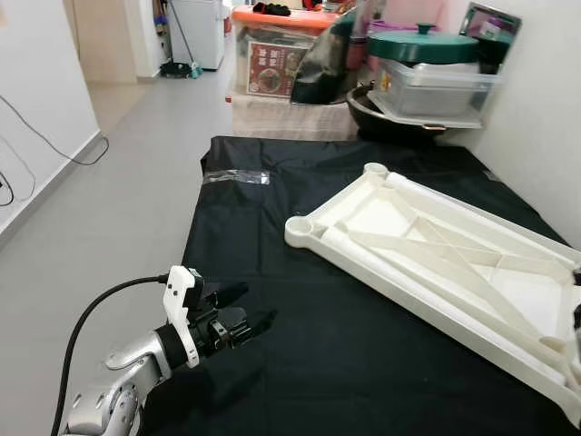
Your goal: Building children table
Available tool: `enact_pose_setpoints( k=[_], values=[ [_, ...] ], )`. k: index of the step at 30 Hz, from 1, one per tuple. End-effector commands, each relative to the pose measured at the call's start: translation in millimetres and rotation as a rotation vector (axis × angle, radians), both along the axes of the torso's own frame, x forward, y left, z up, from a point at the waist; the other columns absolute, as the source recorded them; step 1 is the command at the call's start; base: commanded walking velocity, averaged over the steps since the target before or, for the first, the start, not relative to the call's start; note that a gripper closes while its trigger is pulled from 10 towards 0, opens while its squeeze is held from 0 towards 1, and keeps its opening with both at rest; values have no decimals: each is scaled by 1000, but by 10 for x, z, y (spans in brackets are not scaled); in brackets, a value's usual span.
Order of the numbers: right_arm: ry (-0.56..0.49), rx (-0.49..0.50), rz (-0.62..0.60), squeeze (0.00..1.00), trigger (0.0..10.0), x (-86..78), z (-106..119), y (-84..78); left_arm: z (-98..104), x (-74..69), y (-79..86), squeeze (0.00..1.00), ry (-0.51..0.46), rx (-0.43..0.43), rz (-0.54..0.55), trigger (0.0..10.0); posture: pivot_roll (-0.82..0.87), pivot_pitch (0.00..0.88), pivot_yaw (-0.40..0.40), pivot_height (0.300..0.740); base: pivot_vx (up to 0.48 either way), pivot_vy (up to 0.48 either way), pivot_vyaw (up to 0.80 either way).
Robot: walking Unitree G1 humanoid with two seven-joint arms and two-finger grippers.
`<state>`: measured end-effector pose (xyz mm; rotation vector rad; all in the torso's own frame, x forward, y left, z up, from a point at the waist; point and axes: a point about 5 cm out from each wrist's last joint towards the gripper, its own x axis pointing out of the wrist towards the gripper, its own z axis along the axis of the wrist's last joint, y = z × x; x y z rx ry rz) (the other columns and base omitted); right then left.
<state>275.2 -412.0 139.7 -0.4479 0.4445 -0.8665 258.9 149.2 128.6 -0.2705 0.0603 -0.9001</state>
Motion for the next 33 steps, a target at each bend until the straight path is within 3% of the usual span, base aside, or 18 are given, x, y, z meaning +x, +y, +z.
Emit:
enact_pose_setpoints(
  k=[1,3,4,6,8,10,13,15,16,20,28,31,33],
  values=[
    [-42,25,72,59,10000,69,-31,95,-32,4,7,0,20,11,-16,10000,37,0,-82,740,0,0,0],
    [-106,21,227,75,10000,250,11,316,-34,6,6,0,21,14,-19,10000,40,0,-80,740,0,0,0],
    [-106,21,227,75,10000,250,11,316,-34,6,6,0,21,14,-19,10000,40,0,-80,740,0,0,0],
    [-184,45,454,75,10000,479,65,693,-35,7,7,0,22,16,-18,10000,42,0,-82,740,0,0,0],
    [-253,109,740,55,10000,655,119,1209,-38,6,7,0,23,17,-16,10000,55,0,-91,740,0,0,0],
    [-253,109,740,55,10000,655,119,1209,-38,6,7,0,23,17,-16,10000,55,0,-91,740,0,0,0],
    [-247,198,1053,0,10000,735,112,1754,-41,4,1,0,22,16,-12,10000,65,0,-101,740,0,0,0],
    [-247,198,1053,0,10000,735,112,1754,-41,4,1,0,22,16,-12,10000,65,0,-101,740,0,0,0],
    [-225,216,1116,0,10000,751,92,1862,-42,3,-1,0,22,16,-11,10000,65,0,-101,740,0,0,0],
    [-143,242,1181,0,10000,818,11,1970,-41,-6,-9,0,21,12,-11,10000,72,0,-110,740,0,0,0],
    [3,174,1206,0,10000,870,-59,1864,-36,-9,-15,0,17,5,-8,10000,71,0,-119,740,0,0,0],
    [66,218,1396,0,10000,788,-82,2014,-34,-1,-19,0,14,0,-5,10000,67,0,-119,740,0,0,0],
    [98,263,1461,0,10000,768,-95,2069,-33,2,-23,0,14,-1,-6,10000,69,0,-121,740,0,0,0]
  ],
)
